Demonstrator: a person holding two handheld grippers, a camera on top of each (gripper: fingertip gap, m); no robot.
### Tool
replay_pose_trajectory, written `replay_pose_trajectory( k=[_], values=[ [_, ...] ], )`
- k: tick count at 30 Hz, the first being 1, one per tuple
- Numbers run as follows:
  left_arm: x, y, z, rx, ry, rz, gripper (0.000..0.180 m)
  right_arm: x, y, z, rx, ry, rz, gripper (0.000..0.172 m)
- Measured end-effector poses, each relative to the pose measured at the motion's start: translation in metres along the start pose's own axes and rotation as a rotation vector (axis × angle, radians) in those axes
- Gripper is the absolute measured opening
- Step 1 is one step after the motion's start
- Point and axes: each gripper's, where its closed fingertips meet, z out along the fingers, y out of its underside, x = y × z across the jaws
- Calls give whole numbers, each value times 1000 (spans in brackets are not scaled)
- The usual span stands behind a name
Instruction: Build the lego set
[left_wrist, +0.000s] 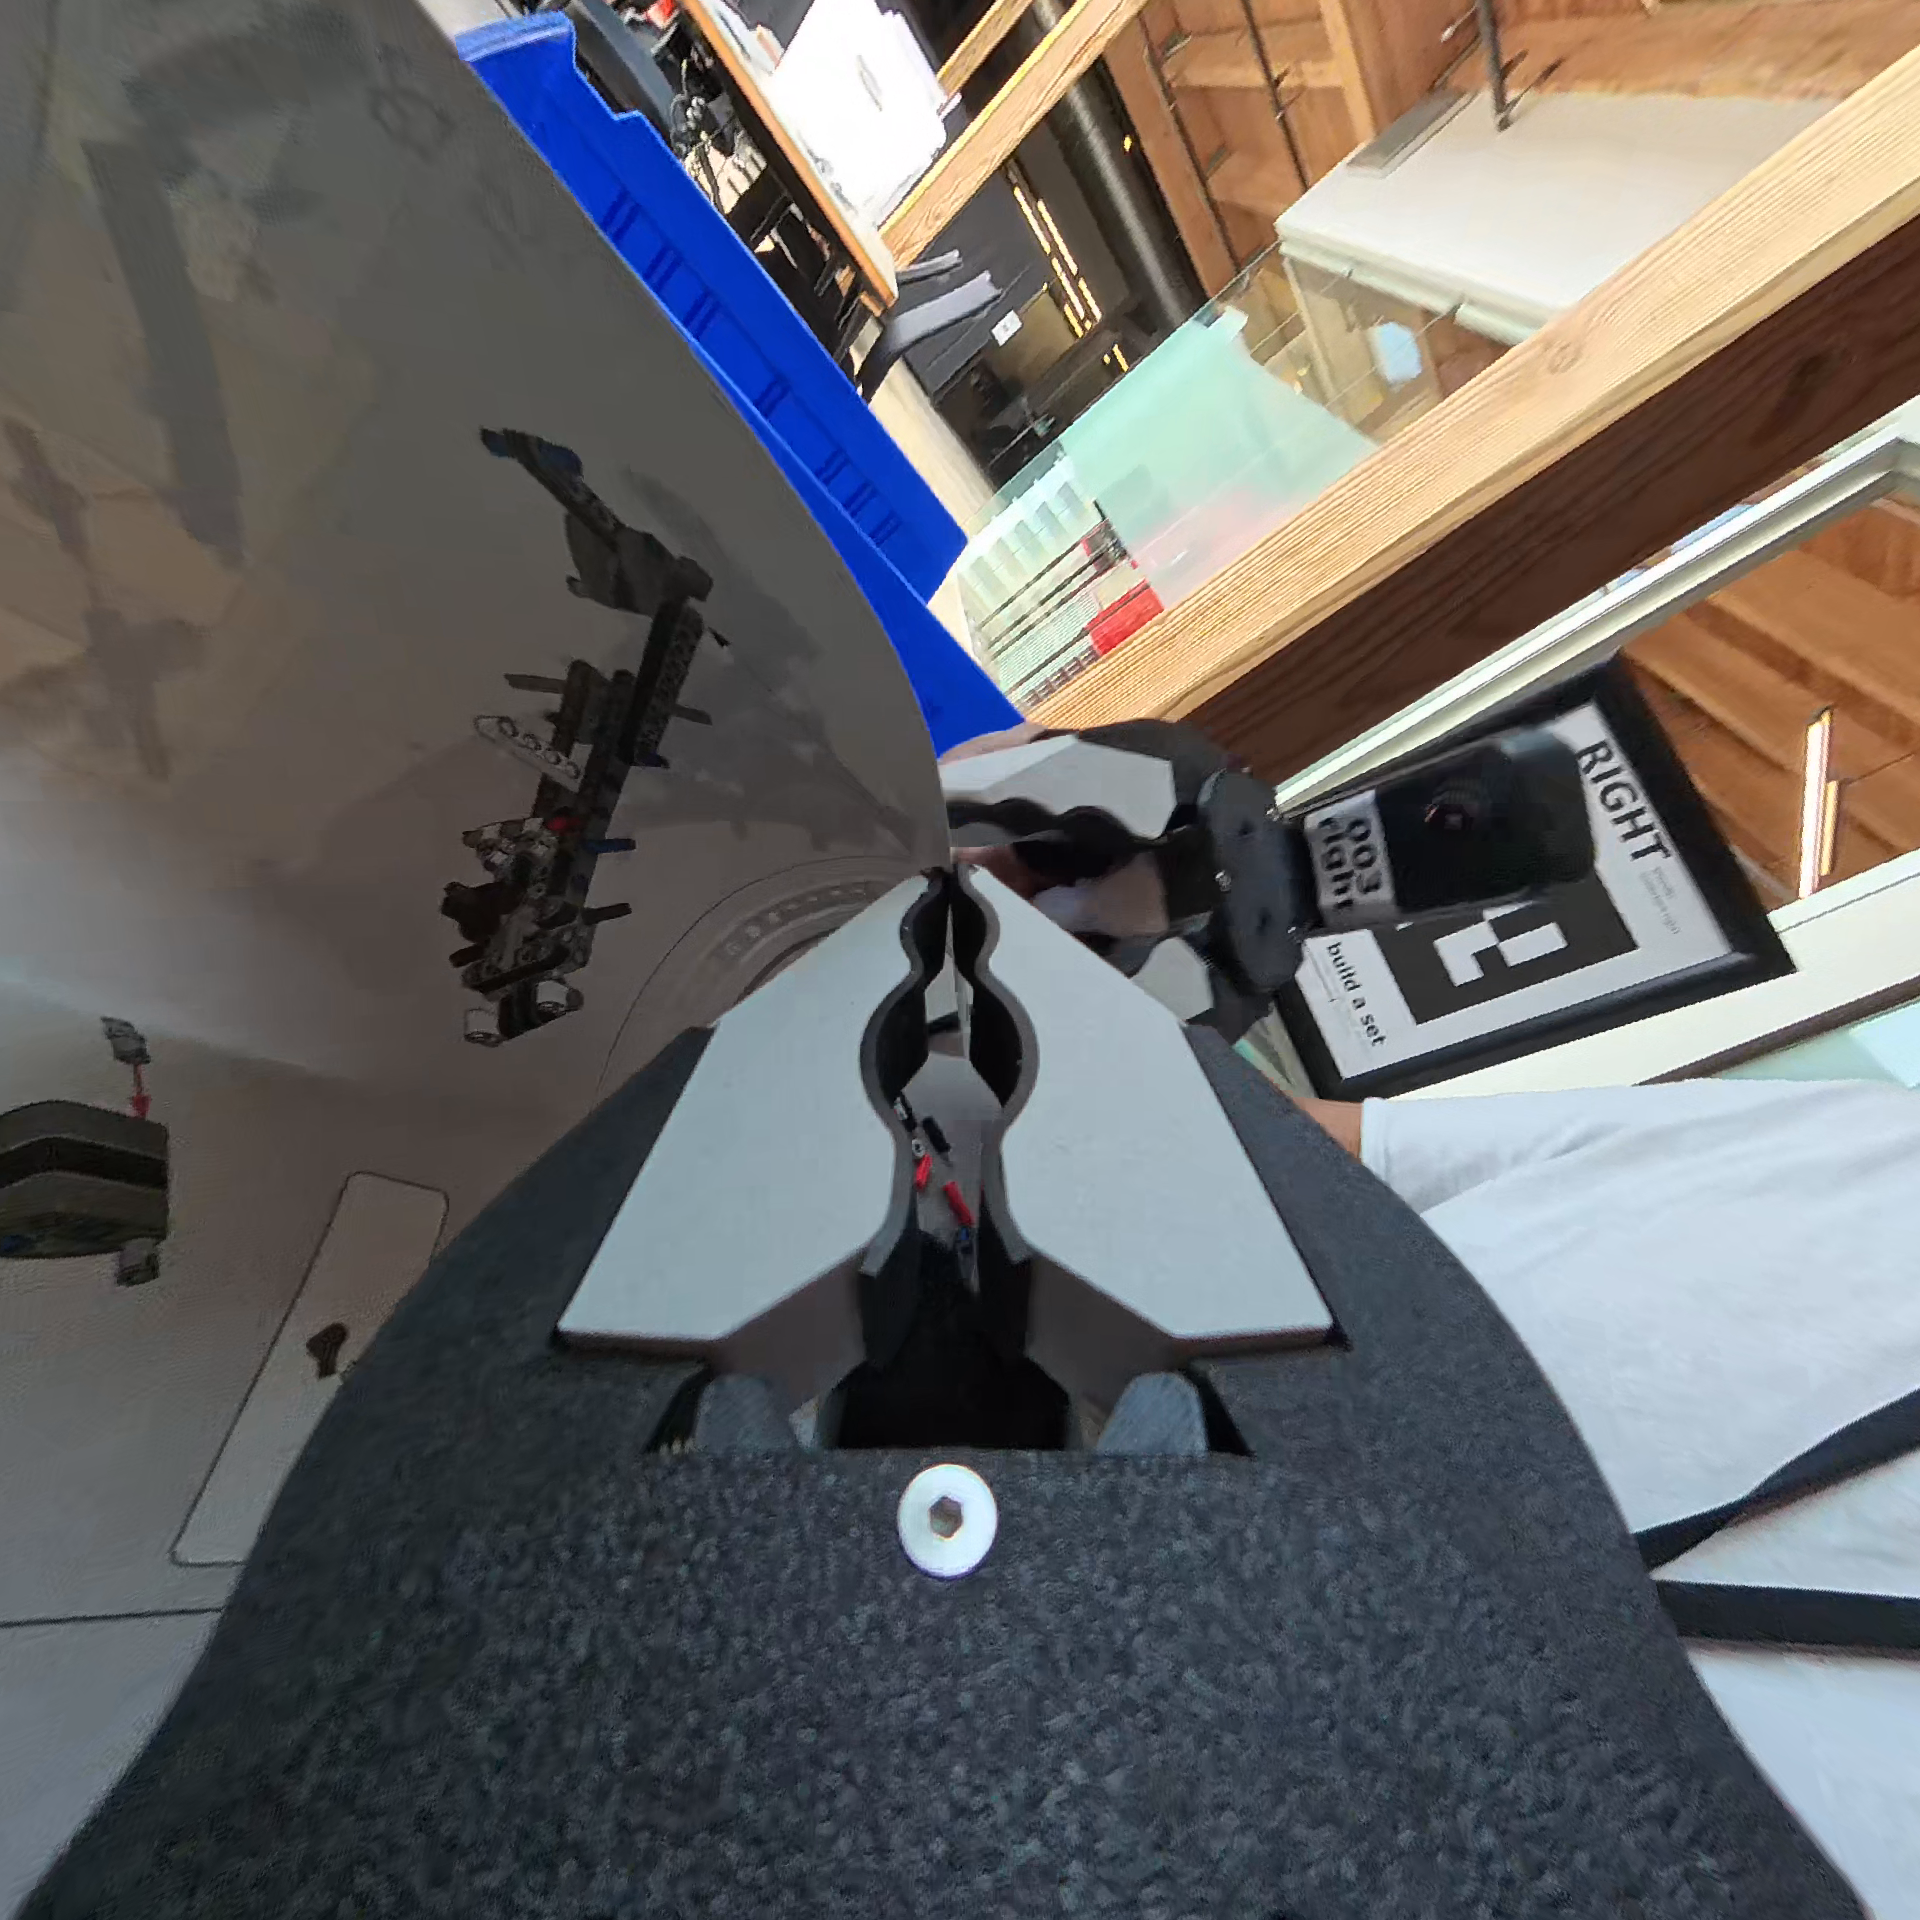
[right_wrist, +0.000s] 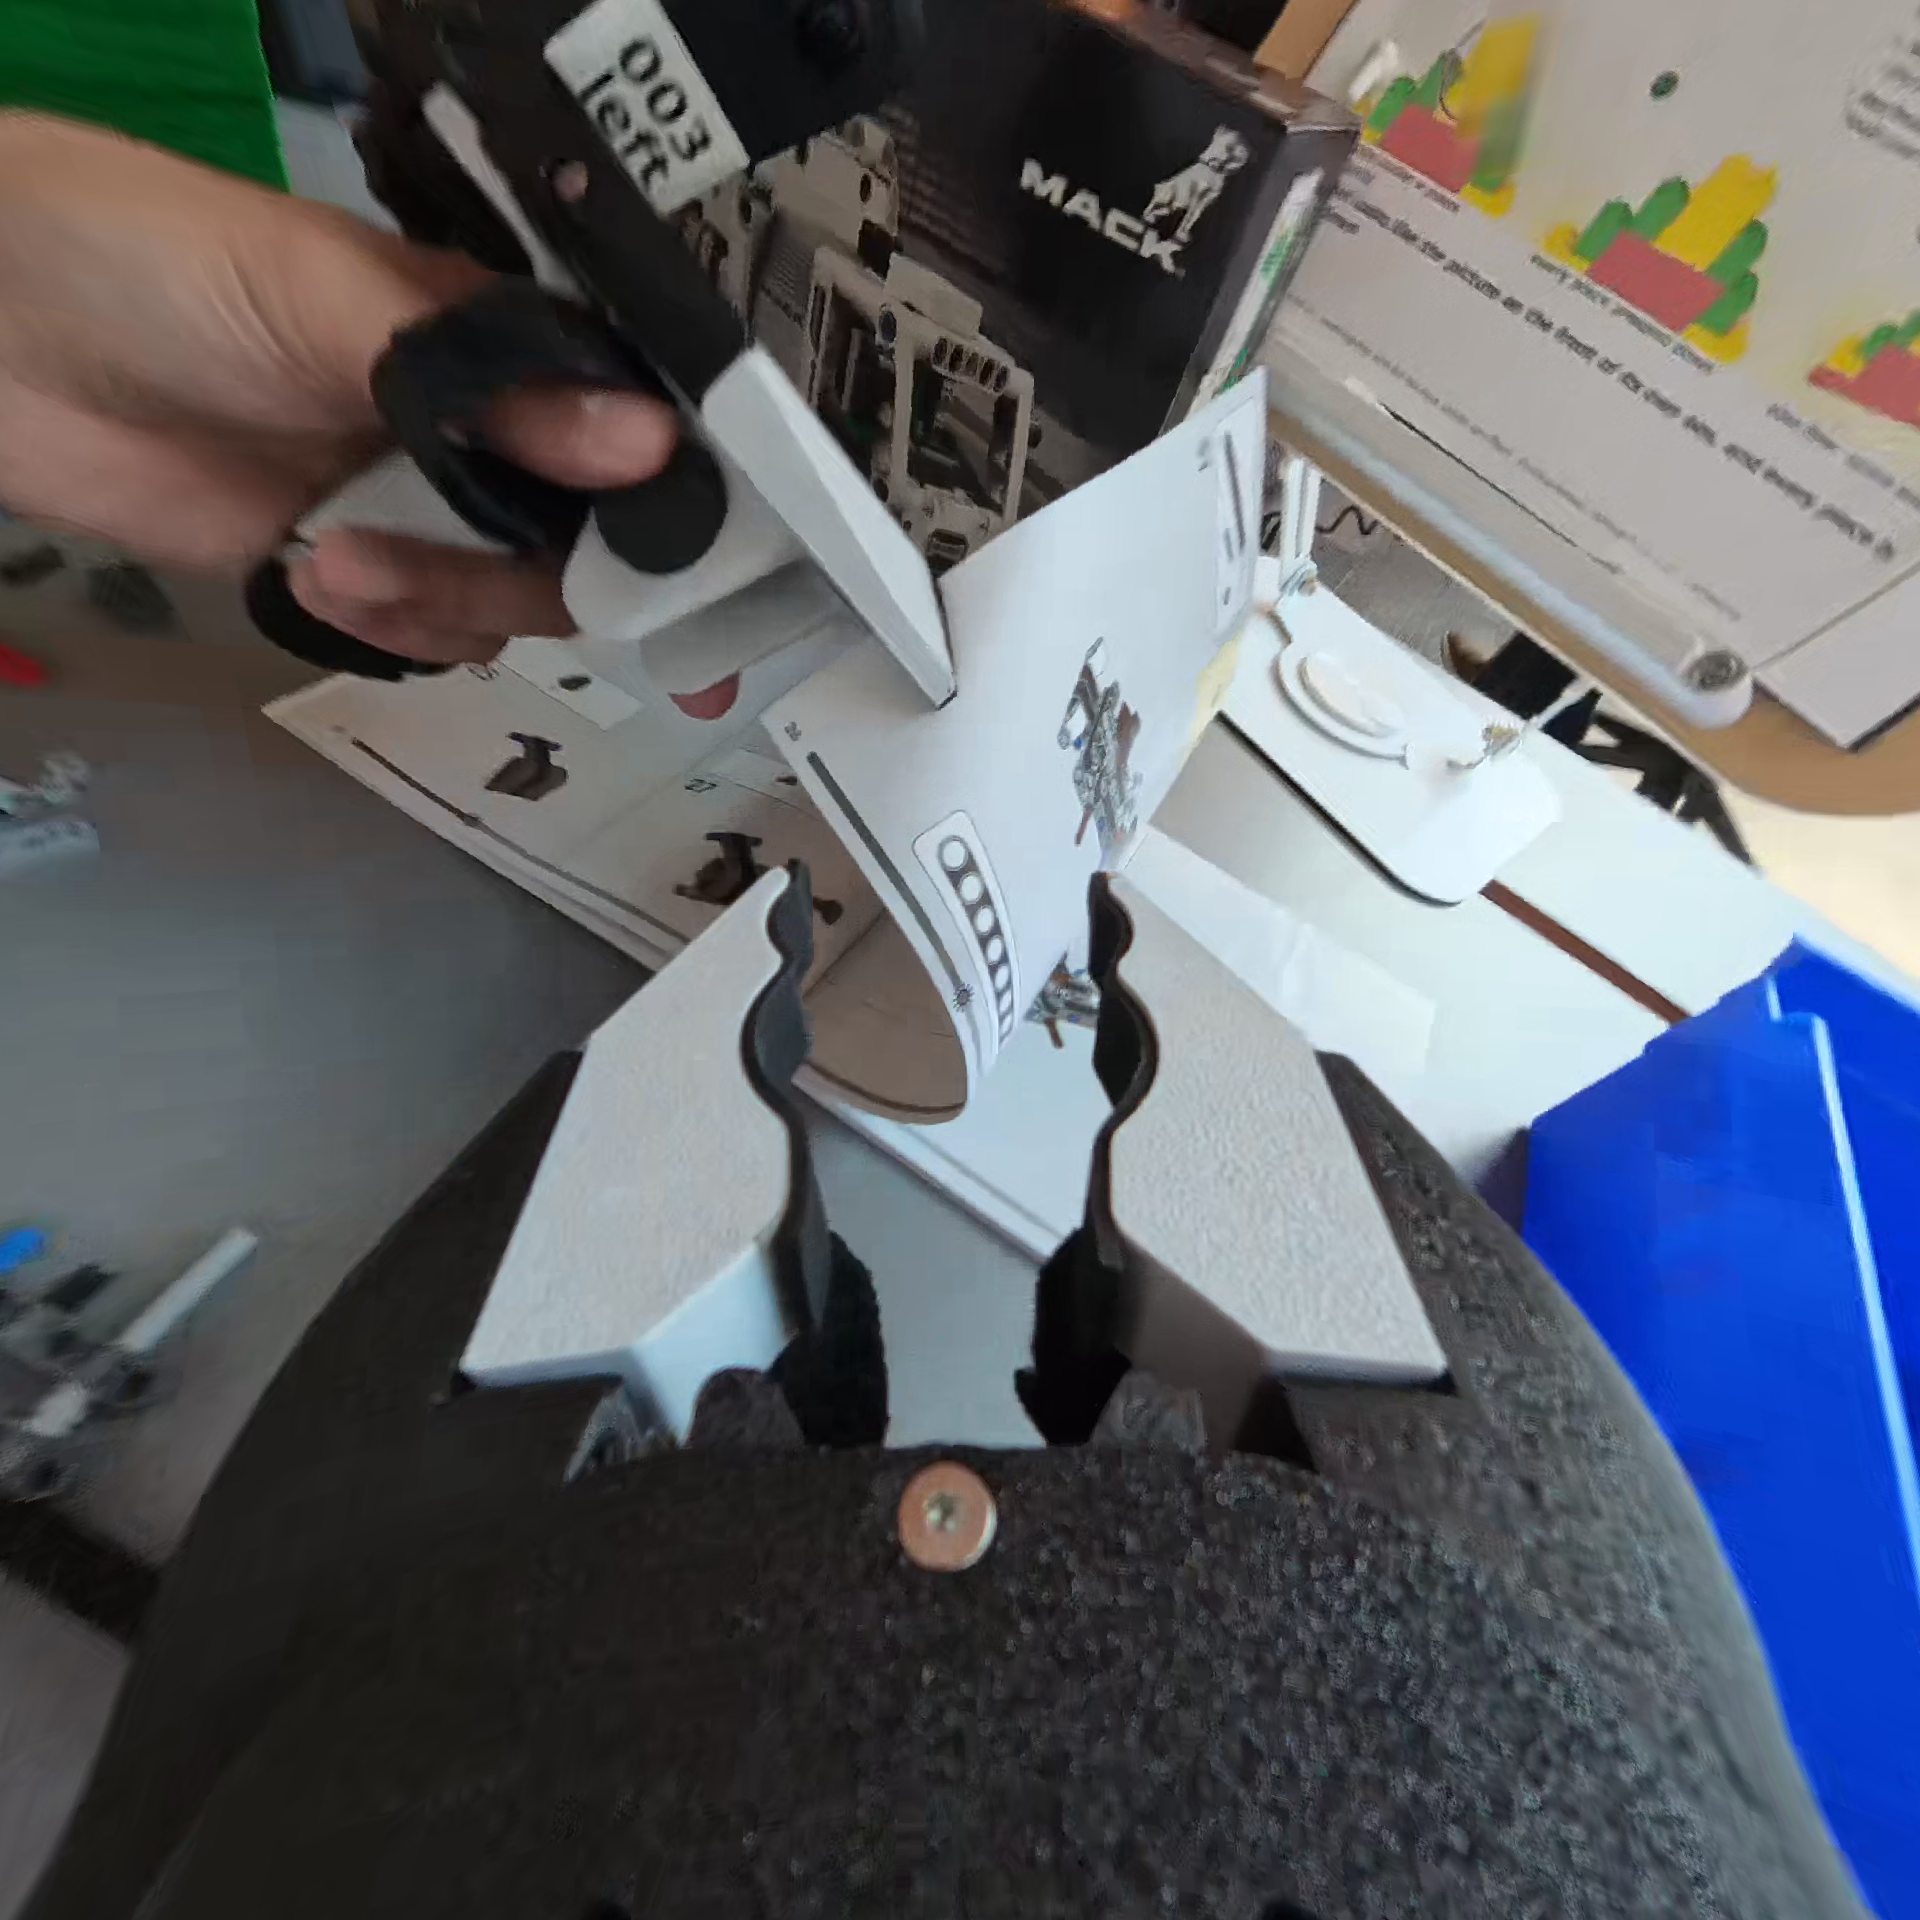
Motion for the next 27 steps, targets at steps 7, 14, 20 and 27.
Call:
replay_pose_trajectory(
  k=[7,14,20,27],
  values=[
    [11,-16,-7,99,56,-34,6,11,10,28,62,101,-212,5],
    [13,-14,-3,104,94,-15,9,17,14,23,136,44,-27,0],
    [16,-19,0,130,136,29,13,22,22,24,127,16,33,0],
    [-5,-25,5,130,1,22,28,24,24,25,122,31,21,0]
  ],
)
